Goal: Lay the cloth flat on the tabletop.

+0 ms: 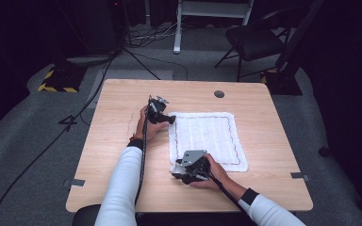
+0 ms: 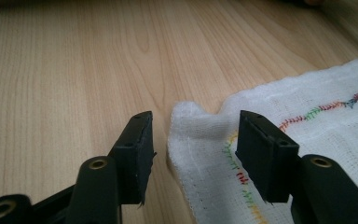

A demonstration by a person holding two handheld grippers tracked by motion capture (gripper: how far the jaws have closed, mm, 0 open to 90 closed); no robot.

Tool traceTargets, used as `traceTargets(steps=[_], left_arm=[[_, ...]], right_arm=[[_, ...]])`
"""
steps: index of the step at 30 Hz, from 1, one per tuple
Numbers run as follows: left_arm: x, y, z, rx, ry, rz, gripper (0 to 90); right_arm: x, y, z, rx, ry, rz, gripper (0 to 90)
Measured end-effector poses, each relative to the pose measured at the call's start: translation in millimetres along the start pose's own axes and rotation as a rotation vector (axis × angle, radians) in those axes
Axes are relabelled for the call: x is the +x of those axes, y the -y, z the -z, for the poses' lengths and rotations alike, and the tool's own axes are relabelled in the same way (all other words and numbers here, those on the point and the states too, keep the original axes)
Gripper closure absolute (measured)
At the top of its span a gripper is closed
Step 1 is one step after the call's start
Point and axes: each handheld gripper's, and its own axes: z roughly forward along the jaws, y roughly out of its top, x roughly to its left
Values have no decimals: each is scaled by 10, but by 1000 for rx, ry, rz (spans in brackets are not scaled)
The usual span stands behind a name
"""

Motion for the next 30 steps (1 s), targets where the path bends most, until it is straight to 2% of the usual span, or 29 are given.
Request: traceTargets(steps=[3, 5, 8, 10, 13, 15, 19, 24, 28, 30], left_arm=[[-10, -11, -19, -4, -2, 10, 183], [-10, -11, -19, -6, 3, -1, 189], [-14, -8, -8, -9, 14, -15, 229], [-20, -10, 7, -15, 30, -21, 338], [-26, -17, 26, -15, 57, -34, 530], [-28, -23, 30, -13, 77, -44, 617], [-18, -25, 41, -2, 122, -45, 781], [5, -8, 70, 8, 141, -45, 833], [20, 4, 109, 19, 136, -64, 855], [40, 22, 135, 22, 132, -61, 857]], right_arm=[[8, -3, -25, 6, 2, 7, 464], [10, -14, -44, 0, 7, 4, 470], [3, -37, -82, -9, 19, -10, 553], [-13, -52, -99, -7, 36, -27, 600], [-60, -72, -115, 7, 65, -56, 730], [-77, -77, -118, 12, 73, -62, 801], [-92, -78, -113, 20, 80, -61, 844], [-57, -95, -104, 25, 86, -44, 854], [-48, -111, -86, 17, 85, -38, 856], [-39, -117, -82, 15, 89, -32, 857]])
